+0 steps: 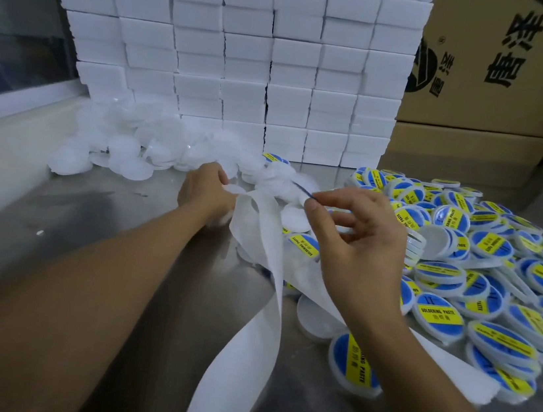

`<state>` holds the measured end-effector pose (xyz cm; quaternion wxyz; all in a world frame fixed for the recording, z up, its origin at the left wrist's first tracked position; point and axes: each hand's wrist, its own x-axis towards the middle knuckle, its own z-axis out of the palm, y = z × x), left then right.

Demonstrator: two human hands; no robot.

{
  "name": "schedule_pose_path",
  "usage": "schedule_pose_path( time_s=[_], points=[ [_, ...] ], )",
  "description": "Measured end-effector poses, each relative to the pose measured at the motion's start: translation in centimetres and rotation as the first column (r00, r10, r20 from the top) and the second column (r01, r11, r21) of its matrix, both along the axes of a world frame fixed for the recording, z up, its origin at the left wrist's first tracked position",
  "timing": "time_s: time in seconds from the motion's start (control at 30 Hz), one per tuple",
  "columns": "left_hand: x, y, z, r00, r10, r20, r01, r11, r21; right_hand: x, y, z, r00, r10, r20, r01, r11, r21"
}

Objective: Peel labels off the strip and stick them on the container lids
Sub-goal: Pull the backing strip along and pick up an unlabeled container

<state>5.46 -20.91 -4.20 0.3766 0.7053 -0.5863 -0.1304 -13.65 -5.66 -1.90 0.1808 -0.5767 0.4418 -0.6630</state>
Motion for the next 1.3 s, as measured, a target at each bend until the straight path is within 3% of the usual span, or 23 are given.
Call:
schedule_pose_path(
  time_s=[0.17, 0.4, 0.47, 0.6, 0.67, 0.77, 0.83, 0.9, 0.97, 1.0, 1.07, 1.13, 1.3],
  points=[
    [0.0, 4.9, -0.3, 0.997, -0.007, -0.080, -0.007, 0.986, -0.168, 0.1, 0.4, 0.2, 1.000, 0.003, 0.015, -0.004, 0.999, 0.045],
    [0.6, 13.0, 0.9, 0.998, -0.018, -0.059, -0.012, 0.884, -0.468, 1.0, 1.3, 0.8, 0.995, 0.096, -0.007, -0.095, 0.995, 0.042],
    [0.3, 14.8, 1.1, 0.997, -0.082, -0.014, 0.061, 0.837, -0.544, 1.2, 1.6, 0.8, 0.991, 0.121, -0.058, -0.118, 0.992, 0.052],
    [-0.6, 17.0, 1.2, 0.966, -0.145, 0.214, 0.253, 0.701, -0.667, 1.7, 2.3, 0.8, 0.966, 0.252, -0.054, -0.246, 0.964, 0.100],
    [-0.9, 17.4, 1.0, 0.944, -0.130, 0.302, 0.311, 0.654, -0.690, 1.9, 2.4, 0.9, 0.949, 0.315, -0.014, -0.311, 0.943, 0.123],
    [-1.2, 17.5, 1.0, 0.936, -0.150, 0.320, 0.341, 0.616, -0.710, 1.8, 2.2, 1.1, 0.925, 0.368, 0.091, -0.378, 0.916, 0.138],
    [-1.5, 17.6, 1.1, 0.953, -0.234, 0.195, 0.302, 0.651, -0.697, 1.7, 2.1, 1.2, 0.914, 0.377, 0.149, -0.397, 0.905, 0.152],
    [-1.8, 17.8, 1.5, 0.914, -0.362, -0.181, 0.183, 0.768, -0.613, 1.5, 2.0, 1.2, 0.908, 0.375, 0.186, -0.405, 0.901, 0.158],
    [-1.9, 17.7, 1.9, 0.695, -0.428, -0.578, 0.148, 0.872, -0.467, 1.4, 1.9, 1.1, 0.905, 0.373, 0.205, -0.406, 0.901, 0.152],
    [-1.7, 17.5, 2.0, 0.577, -0.427, -0.696, 0.161, 0.895, -0.415, 1.4, 1.8, 1.1, 0.907, 0.367, 0.204, -0.400, 0.904, 0.150],
    [-1.5, 17.3, 1.9, 0.401, -0.425, -0.811, 0.214, 0.905, -0.368, 1.4, 1.7, 1.0, 0.917, 0.351, 0.192, -0.381, 0.912, 0.152],
    [-1.5, 17.3, 1.8, 0.279, -0.421, -0.863, 0.258, 0.899, -0.355, 1.5, 1.7, 0.9, 0.923, 0.339, 0.182, -0.368, 0.917, 0.156],
    [-1.8, 17.3, 1.8, 0.171, -0.378, -0.910, 0.253, 0.909, -0.330, 1.4, 1.7, 0.9, 0.938, 0.308, 0.162, -0.334, 0.926, 0.176]
  ],
)
